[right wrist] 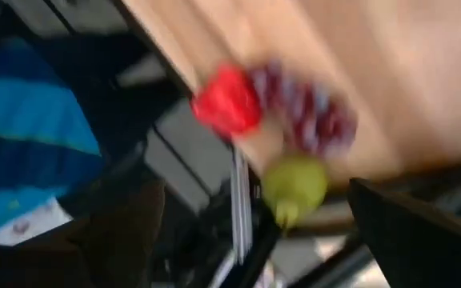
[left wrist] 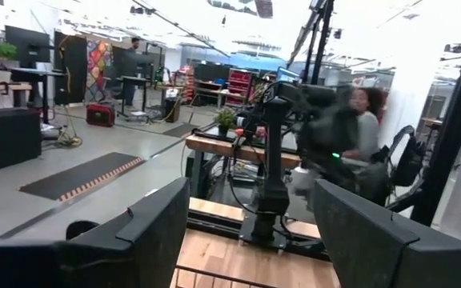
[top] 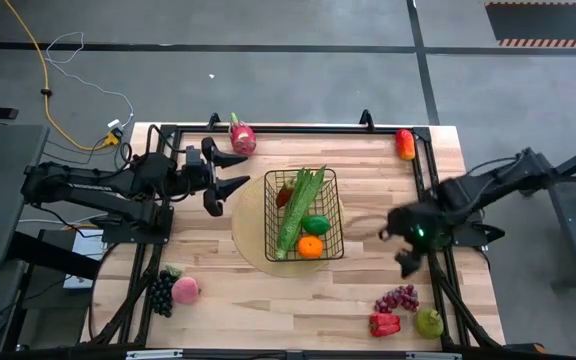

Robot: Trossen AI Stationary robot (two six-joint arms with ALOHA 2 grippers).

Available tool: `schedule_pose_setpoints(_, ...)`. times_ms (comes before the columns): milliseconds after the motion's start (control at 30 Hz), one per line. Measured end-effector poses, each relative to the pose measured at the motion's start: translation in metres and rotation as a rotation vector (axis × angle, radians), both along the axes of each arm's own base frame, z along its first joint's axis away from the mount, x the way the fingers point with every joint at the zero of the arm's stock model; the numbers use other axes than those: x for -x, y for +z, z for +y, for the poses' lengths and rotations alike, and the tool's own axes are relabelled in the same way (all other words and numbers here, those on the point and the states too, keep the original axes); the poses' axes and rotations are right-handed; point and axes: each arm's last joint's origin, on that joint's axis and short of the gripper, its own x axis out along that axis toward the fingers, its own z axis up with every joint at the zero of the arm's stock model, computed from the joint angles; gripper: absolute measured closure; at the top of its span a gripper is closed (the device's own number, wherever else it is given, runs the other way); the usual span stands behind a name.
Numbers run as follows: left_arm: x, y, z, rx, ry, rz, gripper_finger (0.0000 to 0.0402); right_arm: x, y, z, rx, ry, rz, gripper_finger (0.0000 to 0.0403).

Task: Build produce basket
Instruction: Put the pear into the wire basket

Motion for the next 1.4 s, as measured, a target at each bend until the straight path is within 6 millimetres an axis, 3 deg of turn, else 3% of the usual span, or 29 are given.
schedule_pose_setpoints(267, 0.0, 0.0, 0.0, -0.008, 0.002, 0.003, 0.0149, 0.02, -0.021, 0.049, 0.023, 0.015, 0.333, 0.003)
schedule_pose_setpoints(567, 0.0, 0.0, 0.0, -0.008, 0.002, 0.003, 0.0149, 0.016, -0.047, 0.086, 0.093, 0.082, 0.504, 0.0048)
schedule_pose_setpoints(867, 0.0, 0.0, 0.0, -0.008, 0.001, 0.002, 0.0149, 0.003, -0.074, 0.113, 0.082, 0.146, 0.55, 0.0066)
schedule_pose_setpoints(1400, 0.0, 0.0, 0.0, -0.008, 0.001, 0.001, 0.0149, -0.011, -0.12, 0.132, 0.108, 0.246, 0.667, 0.0071)
